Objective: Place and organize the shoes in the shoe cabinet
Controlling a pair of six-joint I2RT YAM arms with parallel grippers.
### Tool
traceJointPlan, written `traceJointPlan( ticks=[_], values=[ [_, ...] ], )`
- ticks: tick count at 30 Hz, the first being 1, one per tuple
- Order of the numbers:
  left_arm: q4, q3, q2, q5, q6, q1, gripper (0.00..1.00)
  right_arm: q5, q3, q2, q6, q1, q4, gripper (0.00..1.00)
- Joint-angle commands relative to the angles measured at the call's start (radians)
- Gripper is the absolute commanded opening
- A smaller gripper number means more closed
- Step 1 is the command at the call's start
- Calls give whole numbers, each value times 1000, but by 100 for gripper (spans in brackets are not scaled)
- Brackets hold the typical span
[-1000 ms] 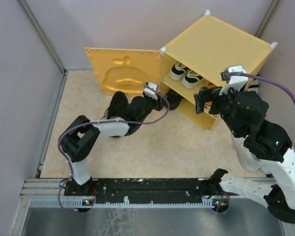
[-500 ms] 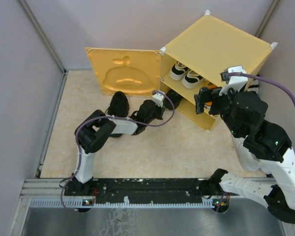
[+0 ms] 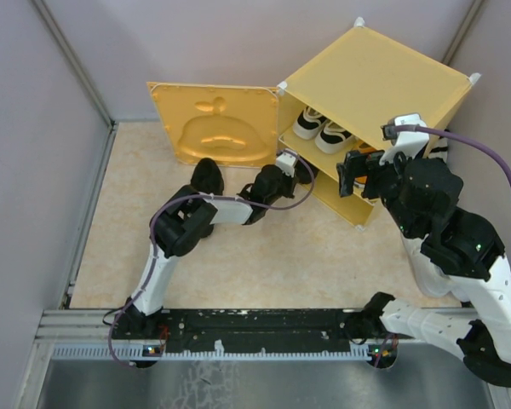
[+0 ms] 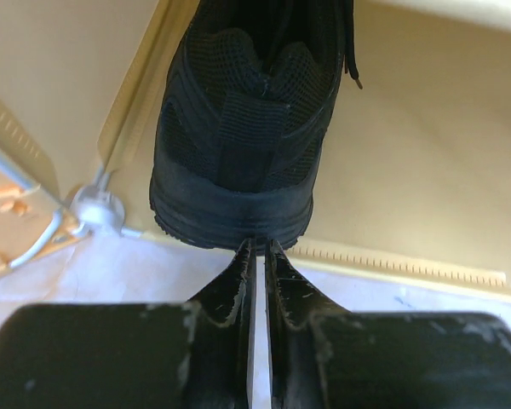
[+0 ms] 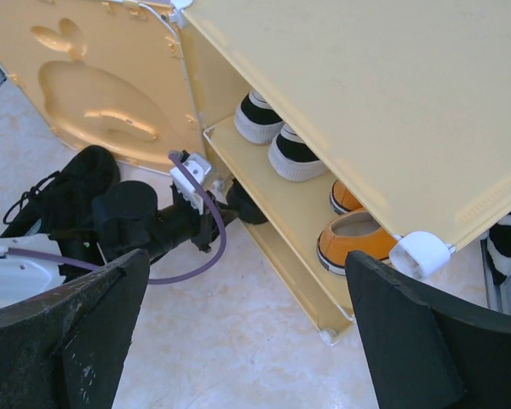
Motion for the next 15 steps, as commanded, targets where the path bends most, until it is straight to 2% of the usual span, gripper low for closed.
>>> traceJointPlan(
  ticks=[1, 4, 9, 13, 15],
  values=[
    [121, 78, 68, -11, -17, 10, 12, 10, 31, 4, -4, -4, 12, 98],
    [175, 82, 80, -6, -29, 10, 14, 15, 29, -2, -2, -4, 6, 98],
    [170, 9, 22, -7, -27, 10, 25, 23, 23, -11, 1, -4, 2, 98],
    [133, -137, -114, -3, -18, 9, 47, 17, 24, -13, 1, -4, 3, 98],
    [99, -223, -209, -5, -11, 7, 53, 15, 26, -13, 0, -4, 5, 98]
  ],
)
